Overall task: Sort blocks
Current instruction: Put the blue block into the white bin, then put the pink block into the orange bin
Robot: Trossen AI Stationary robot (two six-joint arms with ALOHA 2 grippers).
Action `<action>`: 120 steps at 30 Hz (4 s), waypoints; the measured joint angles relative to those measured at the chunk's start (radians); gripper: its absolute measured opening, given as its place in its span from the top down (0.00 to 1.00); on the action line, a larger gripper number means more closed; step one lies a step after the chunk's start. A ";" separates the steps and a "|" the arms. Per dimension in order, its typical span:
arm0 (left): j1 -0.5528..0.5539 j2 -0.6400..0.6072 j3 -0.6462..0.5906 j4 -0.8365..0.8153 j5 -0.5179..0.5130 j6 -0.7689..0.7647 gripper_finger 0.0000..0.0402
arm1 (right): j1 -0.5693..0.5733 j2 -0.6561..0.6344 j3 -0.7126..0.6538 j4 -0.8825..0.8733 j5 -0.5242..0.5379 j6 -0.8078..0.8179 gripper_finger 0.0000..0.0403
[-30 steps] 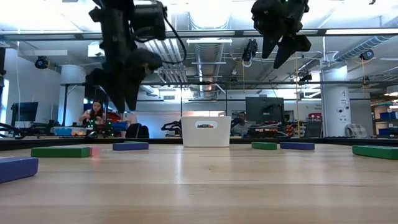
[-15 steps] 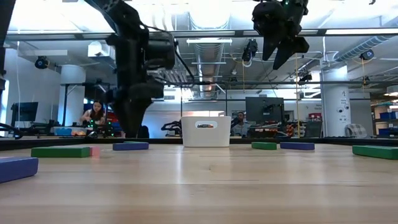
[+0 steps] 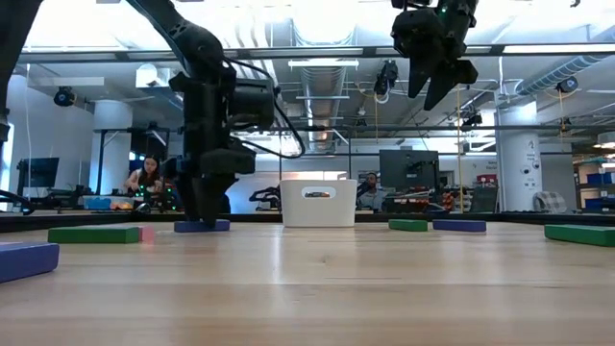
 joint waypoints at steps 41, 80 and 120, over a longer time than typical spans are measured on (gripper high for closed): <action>0.001 -0.134 0.063 -0.121 0.125 0.233 0.80 | 0.000 0.000 0.000 0.012 -0.001 0.002 0.41; 0.232 0.425 1.135 -0.358 -0.029 1.081 0.80 | 0.000 -0.179 -0.001 -0.014 -0.045 0.128 0.41; 0.179 0.373 1.270 -0.545 0.002 0.912 0.59 | 0.000 -0.166 -0.033 0.034 -0.048 0.087 0.41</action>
